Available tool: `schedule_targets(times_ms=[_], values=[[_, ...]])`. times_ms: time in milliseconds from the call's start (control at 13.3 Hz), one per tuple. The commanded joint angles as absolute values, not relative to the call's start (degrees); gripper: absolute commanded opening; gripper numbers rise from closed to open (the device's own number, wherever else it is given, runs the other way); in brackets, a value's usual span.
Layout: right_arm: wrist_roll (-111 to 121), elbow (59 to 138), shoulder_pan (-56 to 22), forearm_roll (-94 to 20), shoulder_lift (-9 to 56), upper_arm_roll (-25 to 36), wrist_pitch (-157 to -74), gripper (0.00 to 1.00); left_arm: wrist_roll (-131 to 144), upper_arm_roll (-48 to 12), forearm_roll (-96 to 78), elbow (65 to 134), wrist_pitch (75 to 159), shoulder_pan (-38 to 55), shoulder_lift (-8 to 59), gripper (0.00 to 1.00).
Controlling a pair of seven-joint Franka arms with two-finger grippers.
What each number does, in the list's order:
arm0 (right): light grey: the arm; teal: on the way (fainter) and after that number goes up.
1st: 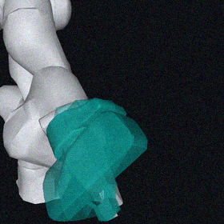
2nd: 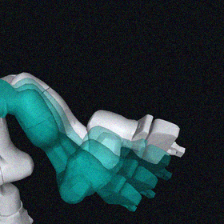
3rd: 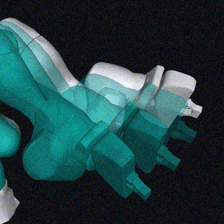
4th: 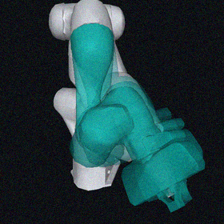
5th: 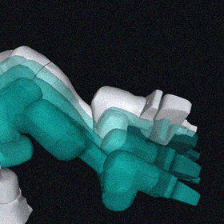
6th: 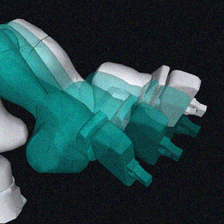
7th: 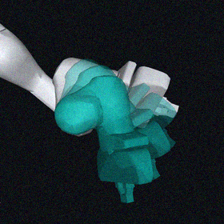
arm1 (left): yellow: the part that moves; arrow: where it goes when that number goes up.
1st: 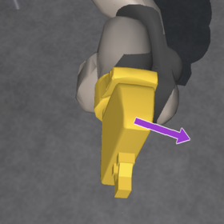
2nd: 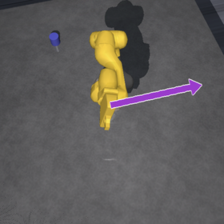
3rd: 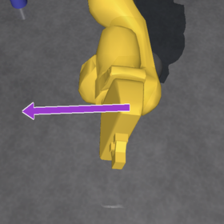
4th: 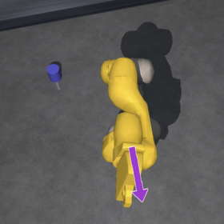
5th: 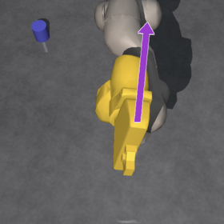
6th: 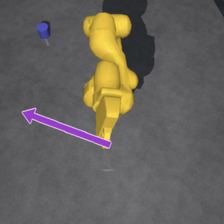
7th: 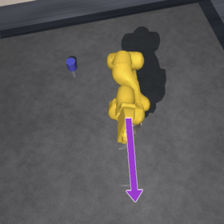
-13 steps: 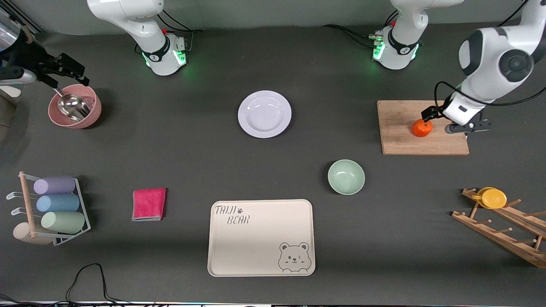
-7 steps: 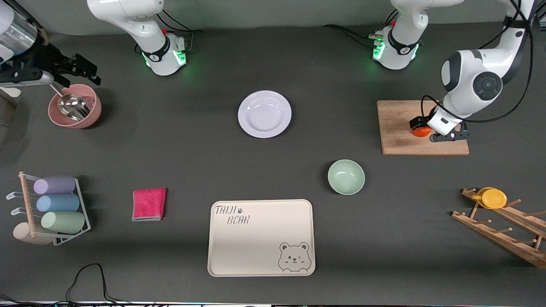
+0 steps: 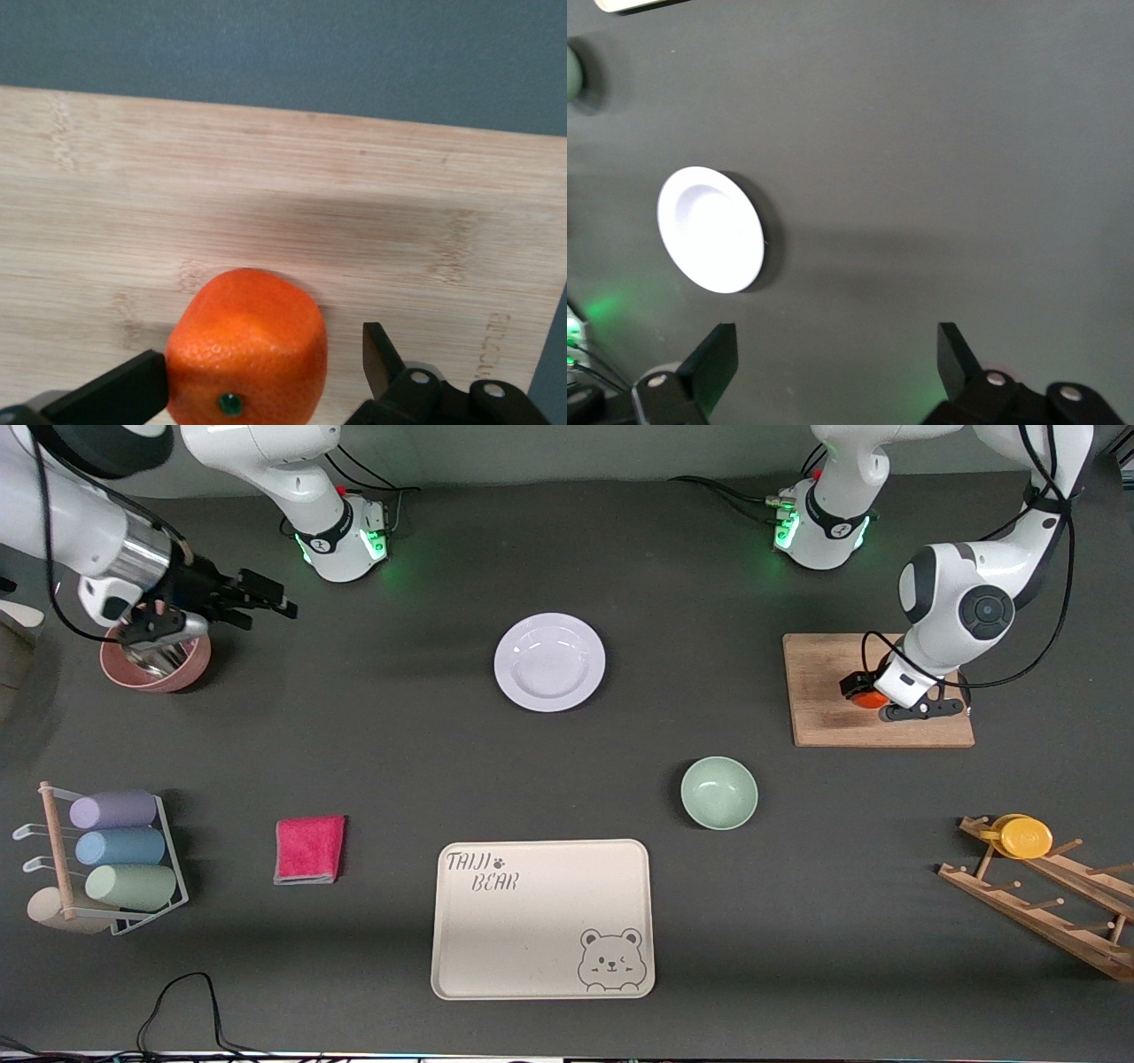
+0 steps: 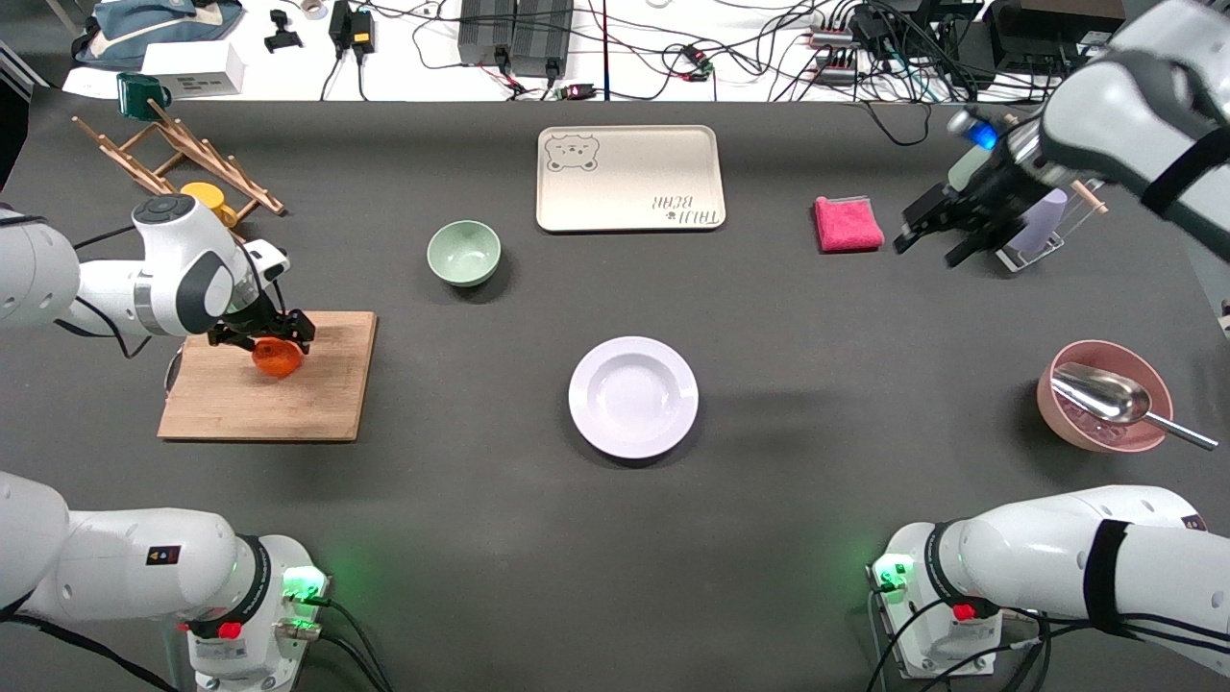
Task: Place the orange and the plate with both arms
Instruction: 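Close the left gripper on the orange while the right gripper reaches the plate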
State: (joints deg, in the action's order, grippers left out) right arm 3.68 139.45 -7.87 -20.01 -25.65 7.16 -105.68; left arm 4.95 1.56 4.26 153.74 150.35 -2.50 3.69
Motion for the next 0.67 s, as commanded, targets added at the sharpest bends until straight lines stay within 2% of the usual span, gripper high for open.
schedule_targets(times_ms=[0, 450, 525, 600], values=[[12.97, 145.01, -8.18, -28.87, -24.98, 8.17, -109.16, 1.0, 4.48, 1.49, 5.1, 154.95, 151.7, -2.99, 3.78, 1.0], [40.02, 152.22, -7.91, -50.94, -12.16, 12.64, -112.67, 1.0, 3.96, 2.37, 9.4, 154.95, 151.52, -3.95, 3.78, 0.98], [47.65, 152.57, -8.08, -55.24, -8.21, 13.7, -112.59, 1.0, 3.96, 2.46, 9.4, 154.95, 151.52, -4.04, 3.78, 0.96], [54.77, 153.45, -8.09, -59.29, -4.17, 14.49, -112.41, 1.0, 4.04, 2.46, 9.4, 154.95, 151.52, -3.96, 3.78, 0.89]])
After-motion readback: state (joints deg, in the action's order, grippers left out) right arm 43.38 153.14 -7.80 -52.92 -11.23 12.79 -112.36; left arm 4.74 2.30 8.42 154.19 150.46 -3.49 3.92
